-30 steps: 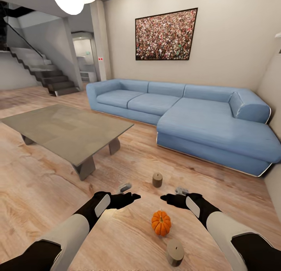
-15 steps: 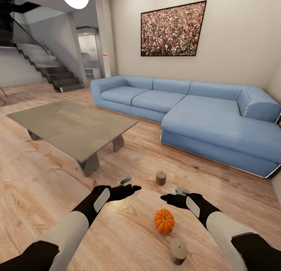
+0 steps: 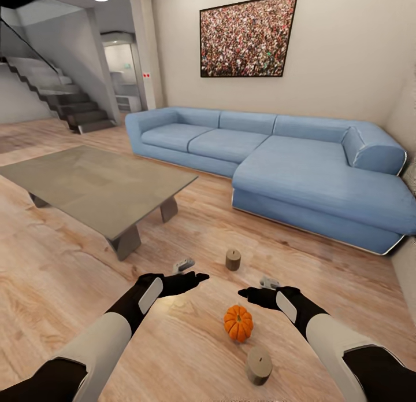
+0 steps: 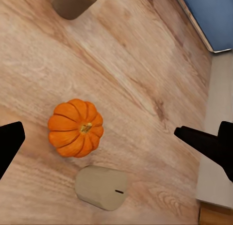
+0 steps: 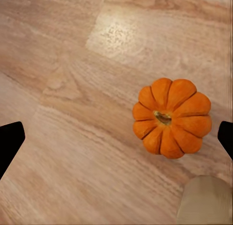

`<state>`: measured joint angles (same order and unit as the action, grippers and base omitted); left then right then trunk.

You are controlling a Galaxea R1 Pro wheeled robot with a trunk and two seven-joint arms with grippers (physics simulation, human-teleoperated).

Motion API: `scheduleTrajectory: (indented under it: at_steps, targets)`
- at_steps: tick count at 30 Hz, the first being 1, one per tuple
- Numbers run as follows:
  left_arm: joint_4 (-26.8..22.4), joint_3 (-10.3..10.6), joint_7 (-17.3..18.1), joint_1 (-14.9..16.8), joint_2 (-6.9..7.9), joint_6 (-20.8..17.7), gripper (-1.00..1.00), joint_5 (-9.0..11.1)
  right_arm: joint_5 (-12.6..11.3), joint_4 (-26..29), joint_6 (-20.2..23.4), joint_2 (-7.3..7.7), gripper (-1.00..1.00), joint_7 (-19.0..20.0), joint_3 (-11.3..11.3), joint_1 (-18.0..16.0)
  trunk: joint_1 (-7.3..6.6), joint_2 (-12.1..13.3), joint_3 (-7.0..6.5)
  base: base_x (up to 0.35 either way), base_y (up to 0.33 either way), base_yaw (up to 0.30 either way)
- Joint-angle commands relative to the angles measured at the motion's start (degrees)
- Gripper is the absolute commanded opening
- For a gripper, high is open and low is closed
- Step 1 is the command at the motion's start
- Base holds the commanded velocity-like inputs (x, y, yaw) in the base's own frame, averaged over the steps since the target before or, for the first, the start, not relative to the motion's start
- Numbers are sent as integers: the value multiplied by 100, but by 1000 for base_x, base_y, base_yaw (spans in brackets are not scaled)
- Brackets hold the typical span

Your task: Place each of the two pumpkins and all three candles from the living room inside a cabinet in the living room (use any cabinet), then make sure every cabinet is closed, and position the cauldron so it is next to a table in the living room.

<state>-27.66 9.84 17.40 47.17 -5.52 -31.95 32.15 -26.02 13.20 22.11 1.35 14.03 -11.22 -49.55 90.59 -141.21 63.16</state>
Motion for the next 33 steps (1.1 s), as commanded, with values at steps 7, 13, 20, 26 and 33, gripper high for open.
scheduleTrajectory:
  at_steps: [7,13,20,26,33]
  targets:
    - [6,9,-26,2,0,-22,100,19,-35,7,17,5,100,6,-49,-2,-1,-2,65,0,0,-168]
    - [23,9,-35,2,-1,-14,100,13,-23,12,14,5,100,3,-55,-2,-1,-2,116,0,0,-154]
    - [24,13,-37,2,-2,-6,100,6,-18,13,26,5,100,1,-58,-2,-1,-2,180,91,0,-85]
    - [25,18,-43,2,-2,-4,100,-4,4,16,52,2,100,-13,-68,-2,-1,-2,235,278,5,-22]
    - [29,18,-49,2,-2,-4,100,-7,24,16,64,-3,100,-23,-80,-2,-1,-2,300,93,10,58]
